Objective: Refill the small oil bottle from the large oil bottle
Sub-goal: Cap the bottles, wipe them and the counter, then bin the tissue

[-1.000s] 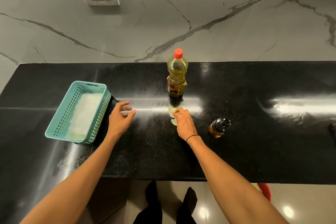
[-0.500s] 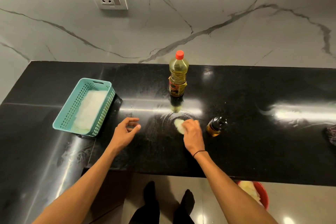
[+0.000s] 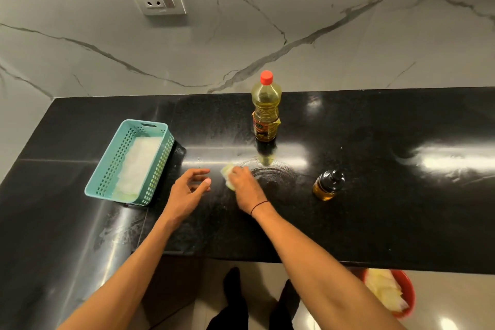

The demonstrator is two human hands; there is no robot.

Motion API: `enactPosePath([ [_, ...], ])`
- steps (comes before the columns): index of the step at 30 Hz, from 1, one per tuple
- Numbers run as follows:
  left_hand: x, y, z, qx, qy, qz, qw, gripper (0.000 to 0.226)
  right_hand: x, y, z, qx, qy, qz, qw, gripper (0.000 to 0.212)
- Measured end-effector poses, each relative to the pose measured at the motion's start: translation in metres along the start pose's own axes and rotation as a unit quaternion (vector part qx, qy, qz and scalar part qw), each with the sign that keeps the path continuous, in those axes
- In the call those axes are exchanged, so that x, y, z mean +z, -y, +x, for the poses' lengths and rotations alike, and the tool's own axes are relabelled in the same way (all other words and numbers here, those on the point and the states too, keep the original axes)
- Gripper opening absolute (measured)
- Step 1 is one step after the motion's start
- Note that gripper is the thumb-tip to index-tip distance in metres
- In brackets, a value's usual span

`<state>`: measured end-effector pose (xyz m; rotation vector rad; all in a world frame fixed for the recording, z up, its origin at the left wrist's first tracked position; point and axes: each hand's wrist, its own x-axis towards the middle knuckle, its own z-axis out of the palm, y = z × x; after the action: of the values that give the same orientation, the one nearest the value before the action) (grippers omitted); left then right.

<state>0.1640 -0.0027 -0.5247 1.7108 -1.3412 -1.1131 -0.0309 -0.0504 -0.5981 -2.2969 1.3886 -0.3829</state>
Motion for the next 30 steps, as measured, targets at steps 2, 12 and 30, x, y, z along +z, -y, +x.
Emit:
enactPosePath([
  [2,-0.003,0.000,0.001,0.002,0.005,-0.003,1.000,0.026,0.010,0.018,-0.018,-0.090,0.018,-0.018,0.996,0.031],
  [12,-0.001,-0.005,0.003,-0.008,0.013,-0.007,1.000,0.021,-0.028,-0.046,-0.042,-0.054,-0.002,-0.219,0.974,0.033],
  [30,-0.012,-0.016,0.002,0.013,0.019,-0.014,1.000,0.023,0.003,0.029,-0.042,0.011,-0.034,-0.088,0.995,0.034],
])
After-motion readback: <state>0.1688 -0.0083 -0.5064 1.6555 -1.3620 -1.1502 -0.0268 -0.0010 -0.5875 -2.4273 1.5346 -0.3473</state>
